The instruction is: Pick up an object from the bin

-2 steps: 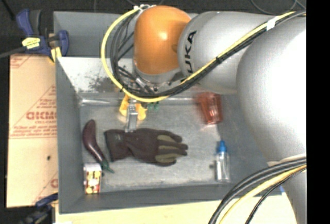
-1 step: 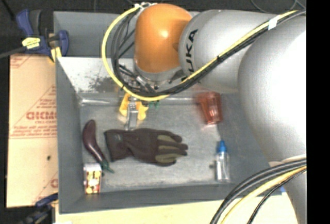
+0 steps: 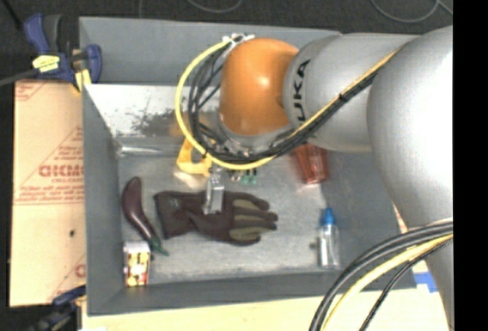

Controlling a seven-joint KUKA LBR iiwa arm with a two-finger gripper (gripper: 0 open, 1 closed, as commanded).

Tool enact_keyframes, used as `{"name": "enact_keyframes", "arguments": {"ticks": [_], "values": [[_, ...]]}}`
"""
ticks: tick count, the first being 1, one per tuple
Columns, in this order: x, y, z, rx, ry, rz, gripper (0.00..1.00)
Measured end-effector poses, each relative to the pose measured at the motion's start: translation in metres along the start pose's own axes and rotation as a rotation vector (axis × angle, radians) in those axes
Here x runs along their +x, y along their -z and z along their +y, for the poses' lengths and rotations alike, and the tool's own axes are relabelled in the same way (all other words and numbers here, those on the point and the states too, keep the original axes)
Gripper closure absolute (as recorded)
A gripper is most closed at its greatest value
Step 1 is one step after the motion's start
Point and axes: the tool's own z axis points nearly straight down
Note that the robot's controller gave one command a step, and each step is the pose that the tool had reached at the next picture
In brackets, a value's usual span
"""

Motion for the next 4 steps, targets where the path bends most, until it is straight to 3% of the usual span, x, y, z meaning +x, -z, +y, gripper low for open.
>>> {"name": "enact_keyframes", "arguments": {"ticks": [1,2,3,4], "values": [[0.008,-0.011,-0.012,0.002,0.007,0.005,0.00],[0.009,0.000,-0.026,0.001,0.001,0.007,0.00],[0.010,-0.008,-0.045,0.001,0.162,-0.004,0.00],[0.032,-0.033,-0.045,0.002,0.085,-0.002,0.00]]}}
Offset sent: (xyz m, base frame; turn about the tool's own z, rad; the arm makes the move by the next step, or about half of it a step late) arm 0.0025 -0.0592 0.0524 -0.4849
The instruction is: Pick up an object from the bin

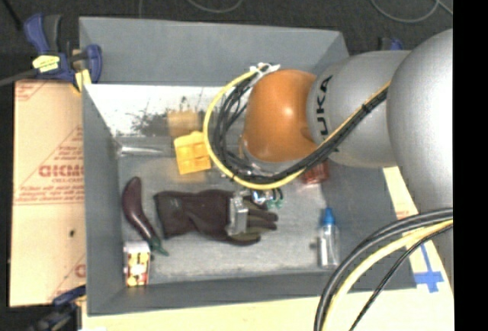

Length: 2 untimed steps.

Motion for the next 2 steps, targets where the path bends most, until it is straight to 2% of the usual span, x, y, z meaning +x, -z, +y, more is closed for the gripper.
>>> {"name": "enact_keyframes", "arguments": {"ticks": [1,2], "values": [[0.011,-0.016,0.005,-0.002,-0.127,0.005,0.00],[0.029,-0.026,0.002,-0.002,-0.194,-0.006,1.00]]}}
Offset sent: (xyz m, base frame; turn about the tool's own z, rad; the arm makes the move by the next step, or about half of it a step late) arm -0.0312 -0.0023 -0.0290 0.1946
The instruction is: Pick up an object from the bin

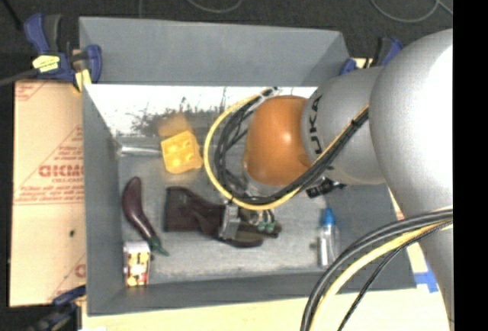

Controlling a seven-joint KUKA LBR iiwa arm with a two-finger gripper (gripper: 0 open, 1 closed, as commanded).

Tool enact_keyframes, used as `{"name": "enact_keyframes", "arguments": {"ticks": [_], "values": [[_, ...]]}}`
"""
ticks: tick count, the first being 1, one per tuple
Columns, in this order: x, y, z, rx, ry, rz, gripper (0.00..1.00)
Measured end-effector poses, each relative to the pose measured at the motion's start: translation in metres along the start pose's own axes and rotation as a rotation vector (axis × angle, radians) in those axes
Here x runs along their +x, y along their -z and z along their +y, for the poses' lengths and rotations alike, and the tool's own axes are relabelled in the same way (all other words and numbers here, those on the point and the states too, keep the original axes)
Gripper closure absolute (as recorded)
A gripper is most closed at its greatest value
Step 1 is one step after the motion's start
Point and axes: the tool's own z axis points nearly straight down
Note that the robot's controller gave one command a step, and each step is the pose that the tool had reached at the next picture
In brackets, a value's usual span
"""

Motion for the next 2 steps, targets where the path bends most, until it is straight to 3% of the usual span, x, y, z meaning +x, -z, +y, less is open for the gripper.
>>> {"name": "enact_keyframes", "arguments": {"ticks": [1,2], "values": [[0.000,0.000,0.000,0.000,-0.001,0.000,1.00],[0.015,0.136,-0.007,-0.001,-0.026,-0.003,1.00]]}}
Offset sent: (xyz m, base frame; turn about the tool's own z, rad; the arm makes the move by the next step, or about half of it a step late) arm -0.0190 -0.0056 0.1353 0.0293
